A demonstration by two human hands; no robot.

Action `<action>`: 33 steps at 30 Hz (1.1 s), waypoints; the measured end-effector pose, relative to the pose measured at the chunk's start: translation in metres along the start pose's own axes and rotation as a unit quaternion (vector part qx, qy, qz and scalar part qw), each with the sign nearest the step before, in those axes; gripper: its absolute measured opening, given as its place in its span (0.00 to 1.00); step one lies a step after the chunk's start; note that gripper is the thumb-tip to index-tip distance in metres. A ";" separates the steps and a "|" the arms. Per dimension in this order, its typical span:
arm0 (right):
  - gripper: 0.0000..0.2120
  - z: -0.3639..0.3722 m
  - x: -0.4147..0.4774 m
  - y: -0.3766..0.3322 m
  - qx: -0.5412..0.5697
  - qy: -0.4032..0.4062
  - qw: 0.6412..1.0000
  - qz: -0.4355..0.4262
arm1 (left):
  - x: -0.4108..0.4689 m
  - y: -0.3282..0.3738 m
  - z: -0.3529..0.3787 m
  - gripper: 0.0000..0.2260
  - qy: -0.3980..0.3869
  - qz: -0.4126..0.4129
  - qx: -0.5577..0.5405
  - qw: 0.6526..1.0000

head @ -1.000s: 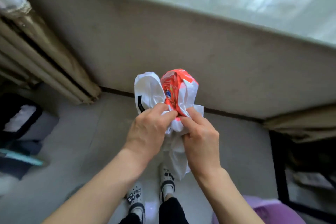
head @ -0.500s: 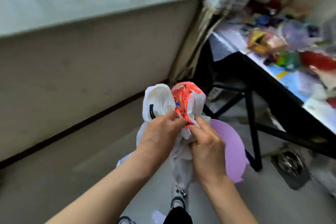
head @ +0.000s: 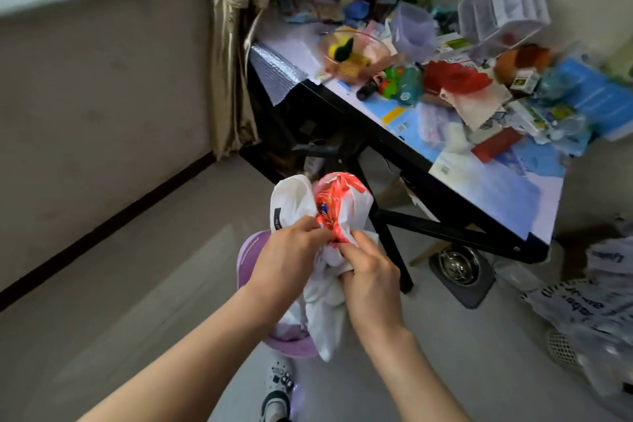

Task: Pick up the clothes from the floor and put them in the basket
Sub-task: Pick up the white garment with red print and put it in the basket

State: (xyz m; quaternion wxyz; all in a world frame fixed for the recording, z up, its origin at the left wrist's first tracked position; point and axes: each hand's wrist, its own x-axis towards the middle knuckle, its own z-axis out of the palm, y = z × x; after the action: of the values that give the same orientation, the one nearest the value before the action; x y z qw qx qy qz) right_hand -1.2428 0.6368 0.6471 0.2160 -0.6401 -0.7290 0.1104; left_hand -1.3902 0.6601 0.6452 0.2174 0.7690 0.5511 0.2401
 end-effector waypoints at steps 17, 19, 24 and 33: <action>0.27 0.053 0.032 0.035 0.053 -0.249 0.966 0.051 | -0.007 -0.084 0.047 0.34 -0.297 -0.104 0.130 0.940; 0.26 0.057 0.039 0.020 0.039 -0.253 0.967 0.015 | -0.015 -0.088 0.029 0.32 -0.283 -0.111 0.156 0.940; 0.27 0.081 0.049 -0.048 0.024 -0.293 0.948 -0.121 | -0.055 -0.102 -0.023 0.32 -0.209 -0.210 0.182 0.938; 0.35 0.114 0.029 -0.142 -0.003 -0.297 0.867 -0.400 | -0.153 -0.086 -0.059 0.33 -0.021 -0.465 0.153 0.872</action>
State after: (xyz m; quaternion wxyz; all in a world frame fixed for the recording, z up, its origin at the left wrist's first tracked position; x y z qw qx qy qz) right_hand -1.4231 0.6563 0.6131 0.0133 -0.2319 -0.9524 0.1972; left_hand -1.5327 0.5440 0.6200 0.1952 0.4525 0.8701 0.0080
